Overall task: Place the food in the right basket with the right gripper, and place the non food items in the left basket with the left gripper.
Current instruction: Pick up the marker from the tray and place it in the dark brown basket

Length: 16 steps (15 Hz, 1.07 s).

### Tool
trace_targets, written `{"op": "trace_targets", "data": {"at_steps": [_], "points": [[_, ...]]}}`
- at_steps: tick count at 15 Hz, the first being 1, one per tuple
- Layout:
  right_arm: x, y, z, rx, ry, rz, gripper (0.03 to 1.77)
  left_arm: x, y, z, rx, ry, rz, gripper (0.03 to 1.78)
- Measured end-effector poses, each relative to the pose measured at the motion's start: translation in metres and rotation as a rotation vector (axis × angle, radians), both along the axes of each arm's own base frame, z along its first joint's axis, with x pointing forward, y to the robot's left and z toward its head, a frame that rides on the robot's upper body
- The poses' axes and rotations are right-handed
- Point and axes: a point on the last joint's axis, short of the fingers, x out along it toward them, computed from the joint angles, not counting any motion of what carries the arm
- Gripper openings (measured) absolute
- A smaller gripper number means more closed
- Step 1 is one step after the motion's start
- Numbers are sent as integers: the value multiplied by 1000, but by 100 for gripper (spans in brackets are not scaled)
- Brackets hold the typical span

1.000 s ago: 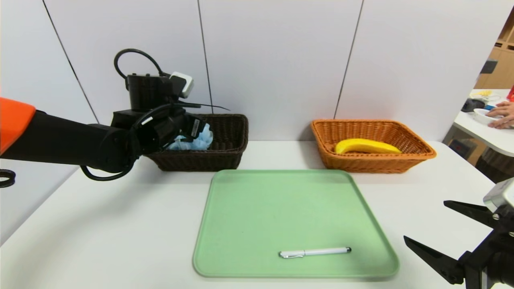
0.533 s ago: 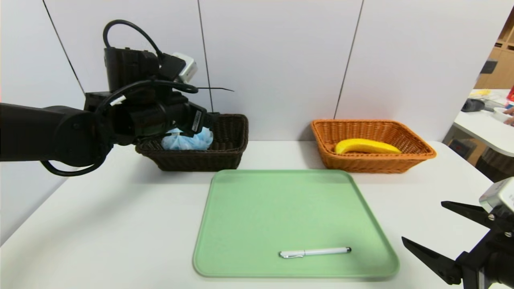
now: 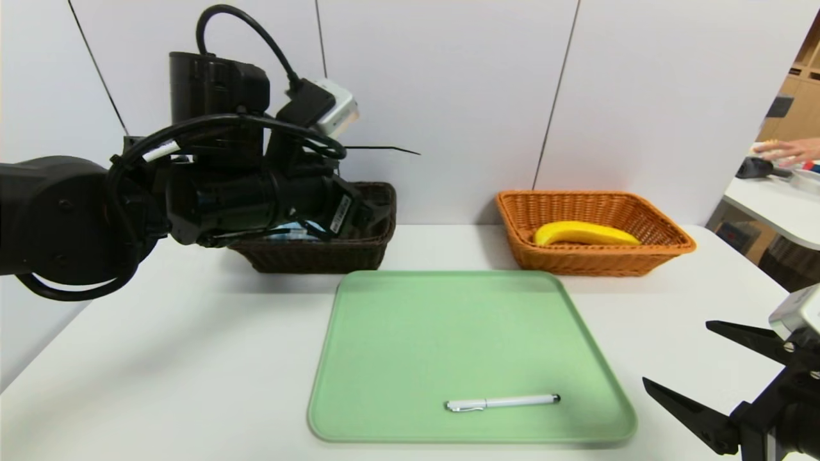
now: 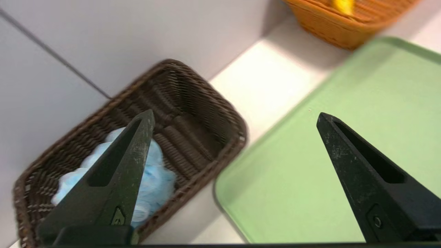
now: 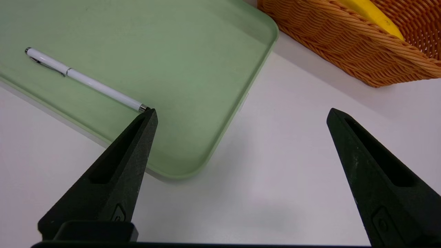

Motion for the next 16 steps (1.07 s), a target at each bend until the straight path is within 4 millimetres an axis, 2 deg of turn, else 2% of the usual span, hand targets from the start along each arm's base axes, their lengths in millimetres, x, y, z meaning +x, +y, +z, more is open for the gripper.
{"op": "trace_targets", "data": {"at_steps": [10,16], "points": [[-6,-2,-1,10,-12,-1,169,-42,-32,-7,224,171,-271,169],[-6,-2,-1,13,-11,-2,169,-49,-41,-21,374,221,-359,169]]}}
